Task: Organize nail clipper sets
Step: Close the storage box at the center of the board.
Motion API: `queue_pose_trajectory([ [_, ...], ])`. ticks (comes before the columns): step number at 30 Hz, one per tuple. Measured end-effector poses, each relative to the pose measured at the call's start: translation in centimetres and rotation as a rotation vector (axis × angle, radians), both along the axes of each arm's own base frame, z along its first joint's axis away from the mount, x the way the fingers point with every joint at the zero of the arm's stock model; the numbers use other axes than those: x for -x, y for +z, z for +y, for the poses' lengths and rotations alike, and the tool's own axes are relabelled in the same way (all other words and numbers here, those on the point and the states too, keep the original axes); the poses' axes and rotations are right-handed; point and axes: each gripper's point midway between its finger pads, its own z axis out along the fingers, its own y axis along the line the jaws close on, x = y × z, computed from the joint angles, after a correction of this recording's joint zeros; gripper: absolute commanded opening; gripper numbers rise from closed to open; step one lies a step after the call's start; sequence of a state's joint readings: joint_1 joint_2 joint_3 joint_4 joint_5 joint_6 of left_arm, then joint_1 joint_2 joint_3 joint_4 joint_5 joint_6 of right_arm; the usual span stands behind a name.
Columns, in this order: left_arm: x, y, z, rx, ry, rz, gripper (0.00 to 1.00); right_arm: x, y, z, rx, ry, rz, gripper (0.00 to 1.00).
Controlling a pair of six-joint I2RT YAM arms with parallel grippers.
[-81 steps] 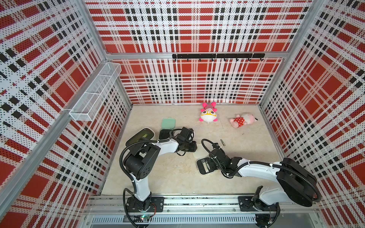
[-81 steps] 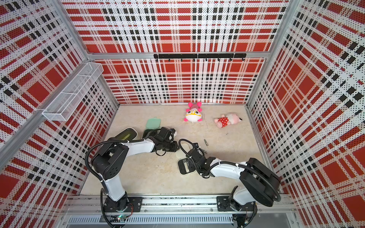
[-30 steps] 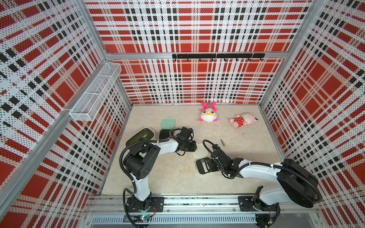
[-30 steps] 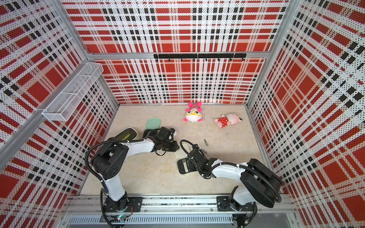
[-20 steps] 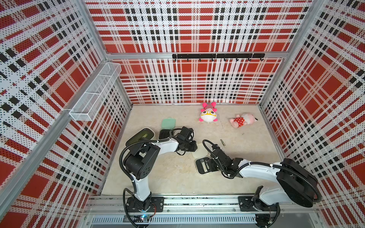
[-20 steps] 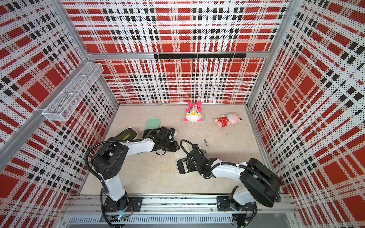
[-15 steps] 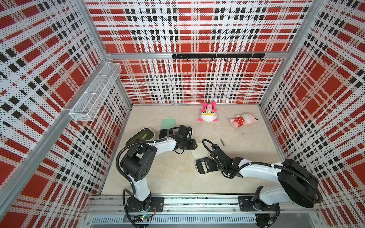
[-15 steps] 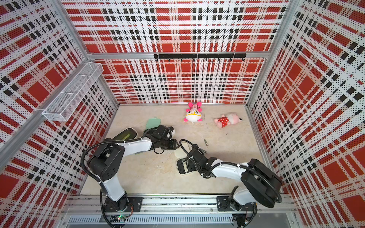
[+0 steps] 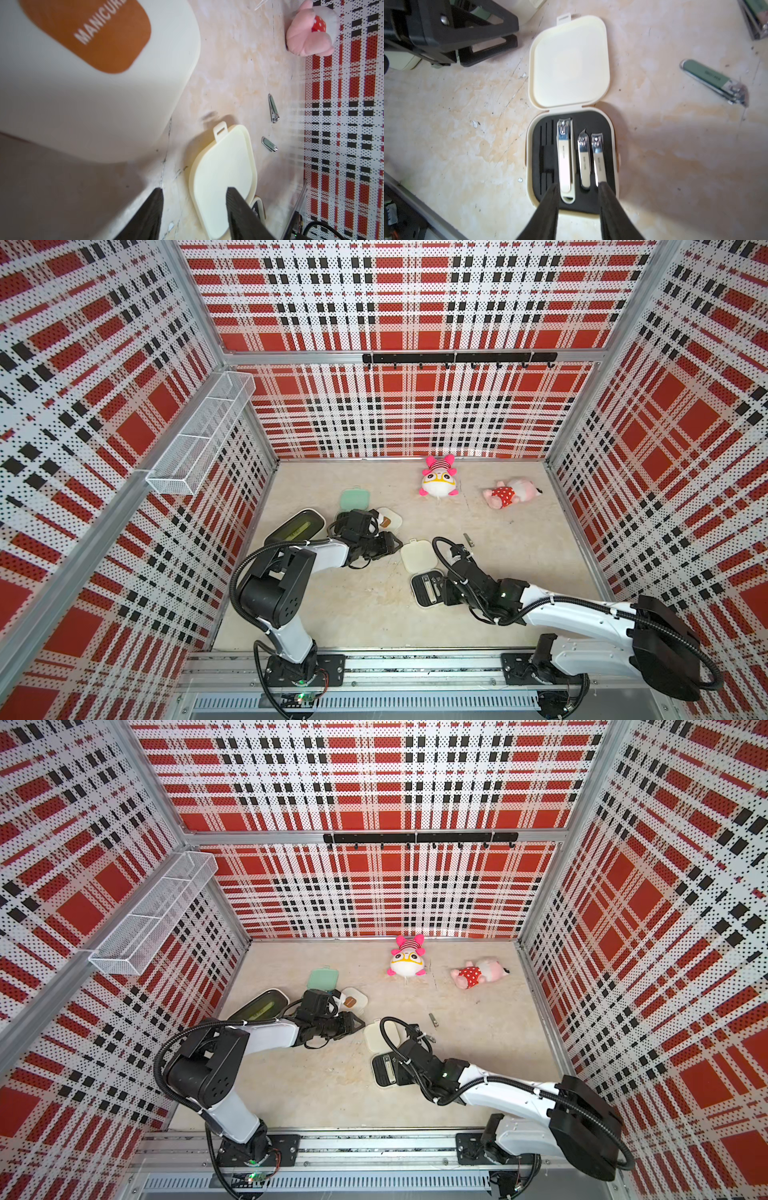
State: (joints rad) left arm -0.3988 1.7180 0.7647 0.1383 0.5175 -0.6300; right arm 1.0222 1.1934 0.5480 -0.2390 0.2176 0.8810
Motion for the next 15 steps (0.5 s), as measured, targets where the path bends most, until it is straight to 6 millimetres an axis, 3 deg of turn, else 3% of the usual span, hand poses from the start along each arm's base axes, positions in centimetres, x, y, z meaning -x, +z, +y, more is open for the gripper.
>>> queue_pose_trajectory([
  [8, 0.4, -0.5, -0.7, 0.077, -0.007, 0.008, 0.54, 3.4, -4.3, -2.2, 0.052, -0.031, 0.094, 0.27],
  [15, 0.5, -1.0, -1.2, 0.108, -0.029, 0.002, 0.53, 3.4, -5.0, -2.5, 0.017, -0.077, 0.106, 0.29],
])
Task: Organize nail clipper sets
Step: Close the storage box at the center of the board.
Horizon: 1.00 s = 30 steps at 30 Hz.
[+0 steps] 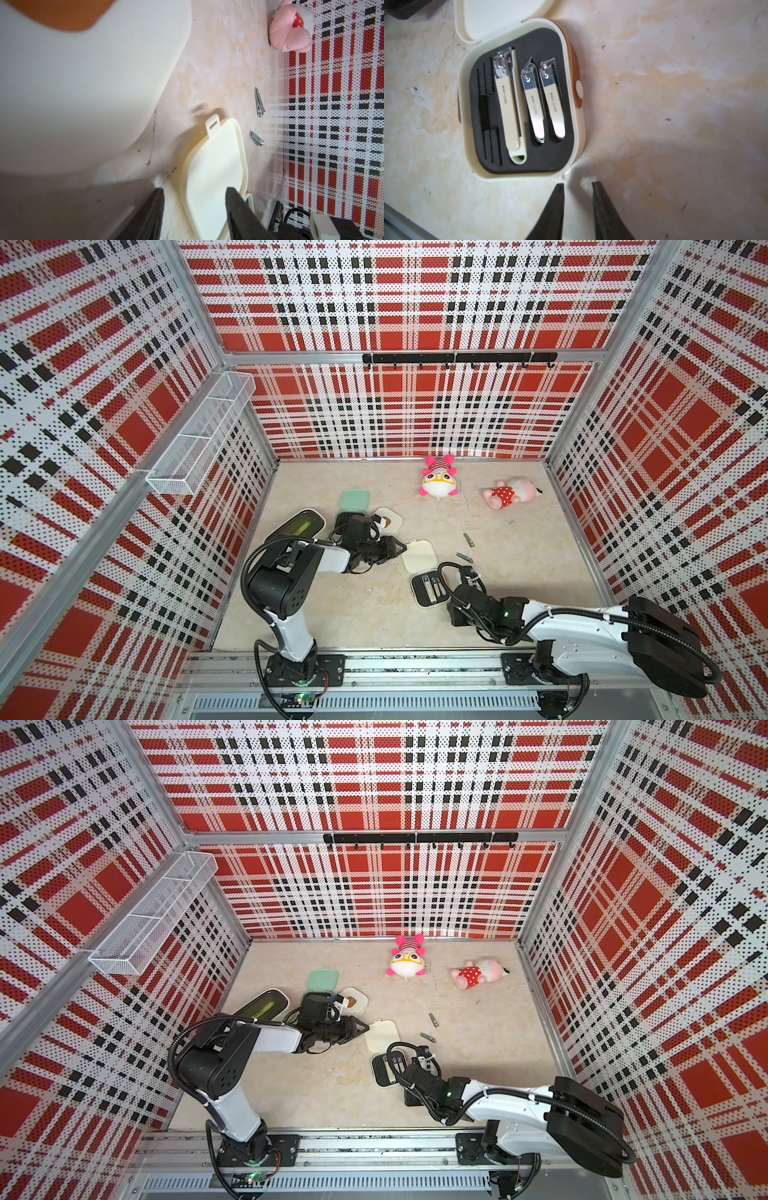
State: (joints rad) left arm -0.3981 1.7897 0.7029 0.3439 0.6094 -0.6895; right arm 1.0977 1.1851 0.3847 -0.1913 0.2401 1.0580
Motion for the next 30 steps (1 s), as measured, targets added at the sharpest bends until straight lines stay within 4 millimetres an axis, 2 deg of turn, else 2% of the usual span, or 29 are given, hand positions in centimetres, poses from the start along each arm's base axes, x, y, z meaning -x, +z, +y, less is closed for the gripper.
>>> queue_pose_trajectory([
  [9, 0.2, 0.1, -1.0, 0.067, -0.031, -0.02, 0.51, -0.7, 0.0, 0.9, -0.044, -0.035, -0.014, 0.3],
  [17, 0.6, 1.7, -2.4, 0.128, -0.073, -0.055, 0.51, -1.1, 0.1, 1.1, -0.06, -0.054, -0.018, 0.31],
  [30, 1.4, 7.0, -3.7, 0.218, -0.143, -0.155, 0.51, -3.0, 0.2, 0.6, -0.076, -0.11, -0.009, 0.31],
])
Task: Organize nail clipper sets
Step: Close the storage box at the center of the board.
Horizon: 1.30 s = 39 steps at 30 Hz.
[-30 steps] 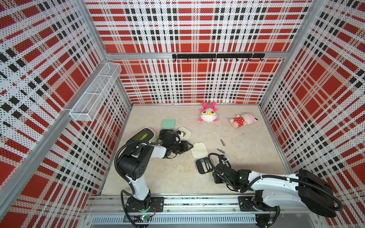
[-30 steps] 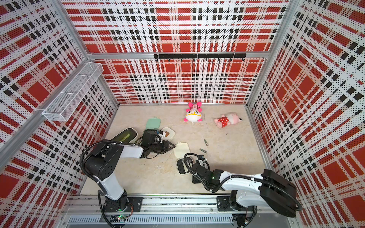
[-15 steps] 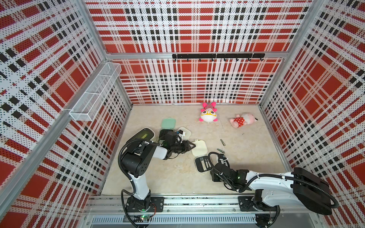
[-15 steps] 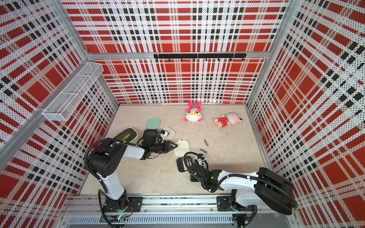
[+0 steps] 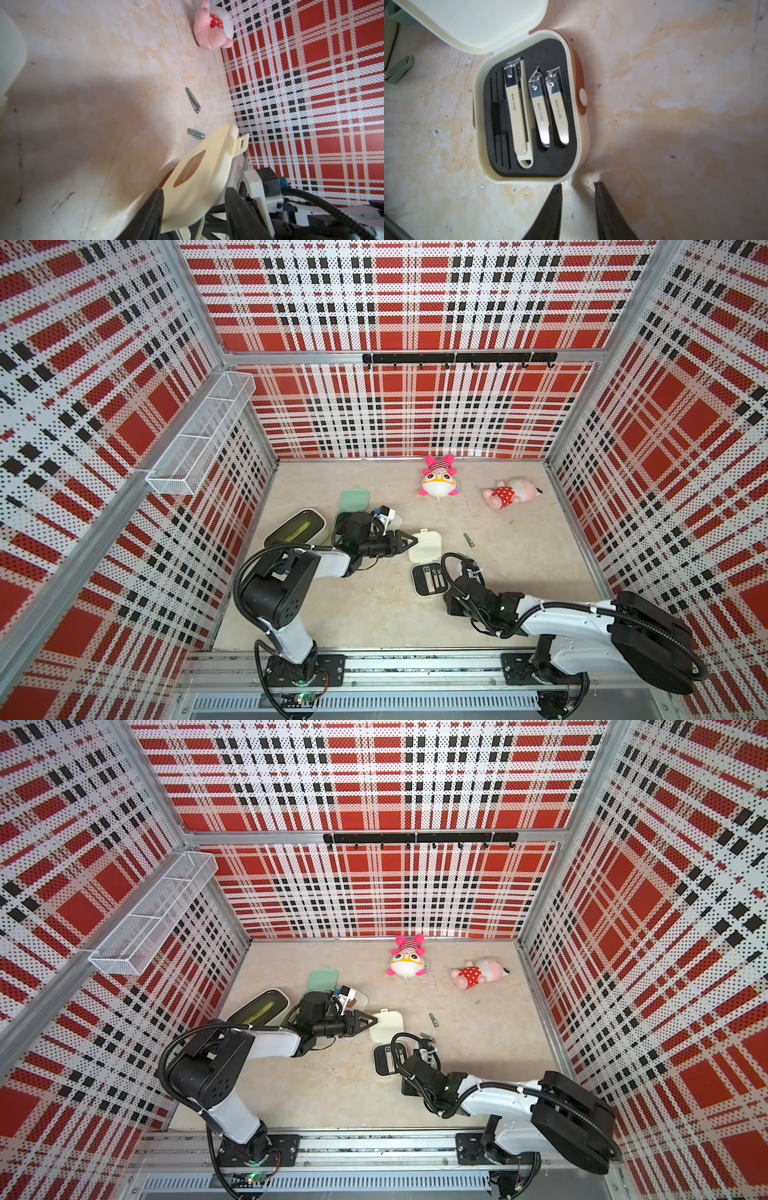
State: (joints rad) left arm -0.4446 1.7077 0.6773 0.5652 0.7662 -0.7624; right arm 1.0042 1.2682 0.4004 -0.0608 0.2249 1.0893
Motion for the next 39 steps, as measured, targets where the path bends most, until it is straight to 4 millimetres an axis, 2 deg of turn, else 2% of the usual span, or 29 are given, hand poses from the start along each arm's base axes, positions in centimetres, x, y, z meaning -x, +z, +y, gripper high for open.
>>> queue_pose_trajectory([
  [13, 1.6, 2.9, -0.4, 0.017, -0.042, -0.057, 0.51, -2.1, 0.0, 0.5, 0.009, -0.009, 0.017, 0.3],
  [21, 2.5, 2.7, -1.4, 0.007, -0.074, -0.042, 0.49, -3.9, 0.0, 0.2, -0.003, -0.033, 0.024, 0.28],
  [28, 2.1, 3.1, -3.1, 0.013, -0.1, -0.041, 0.44, -6.1, 0.1, -0.4, -0.053, -0.084, 0.028, 0.28],
  [31, 1.8, 2.7, -3.9, 0.01, -0.108, -0.026, 0.41, -7.2, 0.1, -0.5, -0.077, -0.097, 0.029, 0.27],
  [39, 1.0, -0.3, -5.2, -0.024, -0.104, 0.048, 0.35, -9.8, 0.5, -0.7, -0.093, -0.136, 0.047, 0.27],
])
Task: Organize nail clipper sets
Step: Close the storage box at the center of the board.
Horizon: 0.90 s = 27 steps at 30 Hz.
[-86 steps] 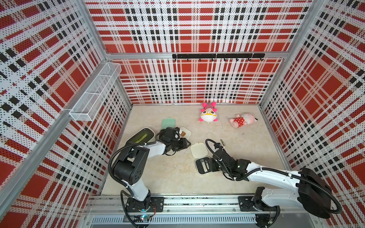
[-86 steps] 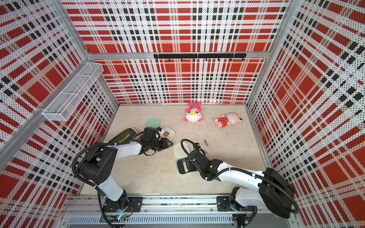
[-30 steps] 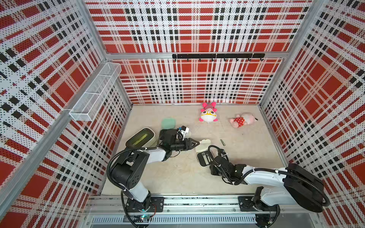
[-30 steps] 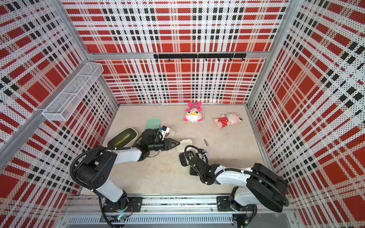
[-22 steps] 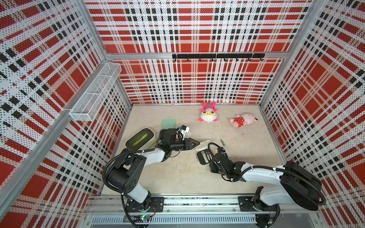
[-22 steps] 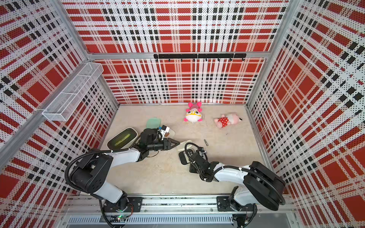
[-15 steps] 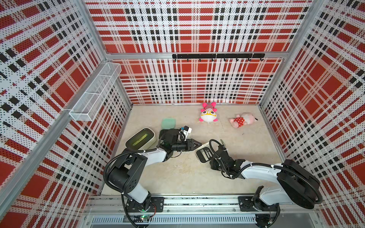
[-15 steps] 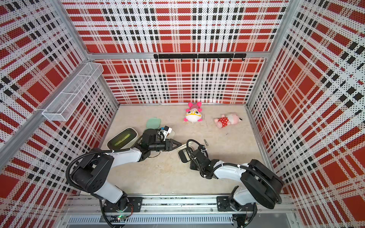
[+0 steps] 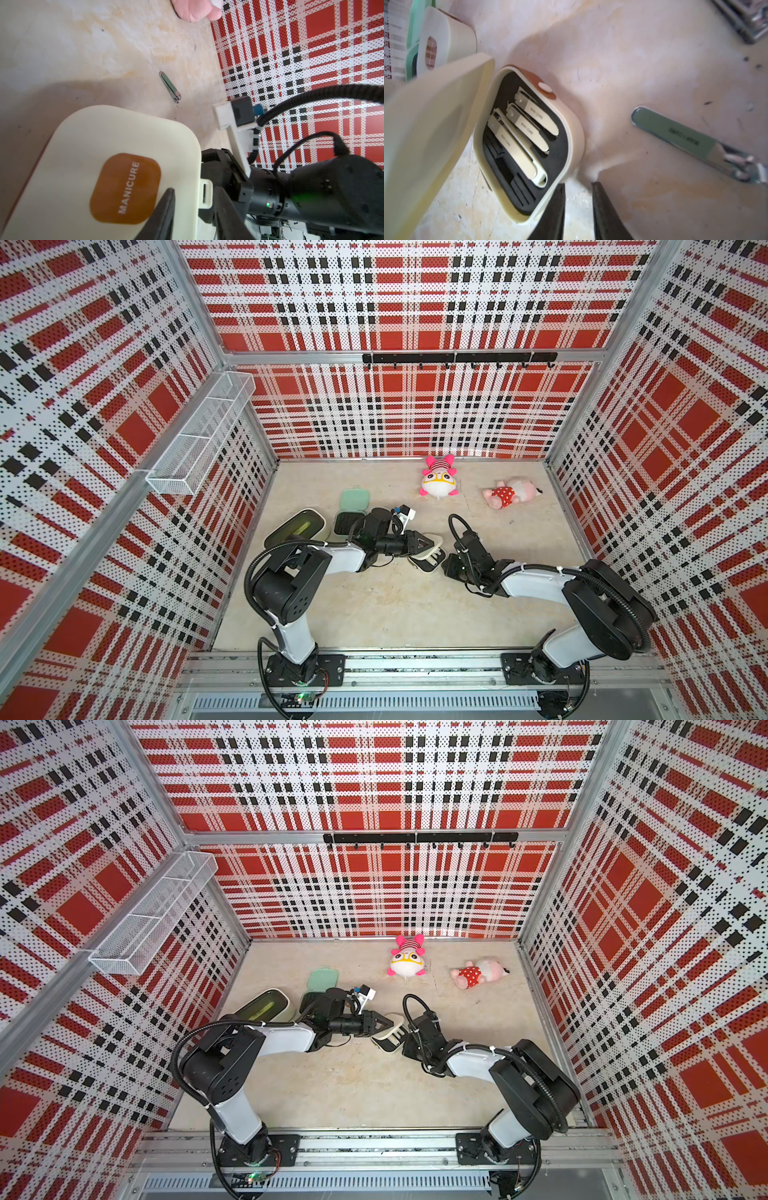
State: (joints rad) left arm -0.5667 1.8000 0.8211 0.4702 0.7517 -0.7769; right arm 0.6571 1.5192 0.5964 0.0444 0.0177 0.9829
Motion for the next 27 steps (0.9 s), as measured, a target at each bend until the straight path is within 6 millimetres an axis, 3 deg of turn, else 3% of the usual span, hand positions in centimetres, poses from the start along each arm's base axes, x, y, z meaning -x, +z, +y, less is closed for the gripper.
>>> queue_pose_trajectory([
  [4, 0.0, -1.6, -0.2, -0.02, 0.003, 0.037, 0.34, 0.2, 0.5, -1.0, 0.024, -0.036, 0.01, 0.31],
  [12, -0.6, -5.0, 0.3, -0.123, 0.041, 0.091, 0.31, 0.4, 4.3, -1.6, -0.039, -0.084, -0.052, 0.31],
  [18, -1.5, -5.0, 0.3, -0.151, 0.059, 0.06, 0.31, 0.5, 3.7, 0.2, -0.041, -0.062, -0.023, 0.27],
  [23, -1.5, -5.1, 0.3, -0.155, 0.058, 0.054, 0.31, 0.0, 3.1, 3.0, -0.046, -0.025, -0.004, 0.26],
  [27, -1.6, -5.1, 0.3, -0.156, 0.057, 0.051, 0.31, 0.1, 2.6, 3.8, -0.046, -0.018, 0.008, 0.28],
])
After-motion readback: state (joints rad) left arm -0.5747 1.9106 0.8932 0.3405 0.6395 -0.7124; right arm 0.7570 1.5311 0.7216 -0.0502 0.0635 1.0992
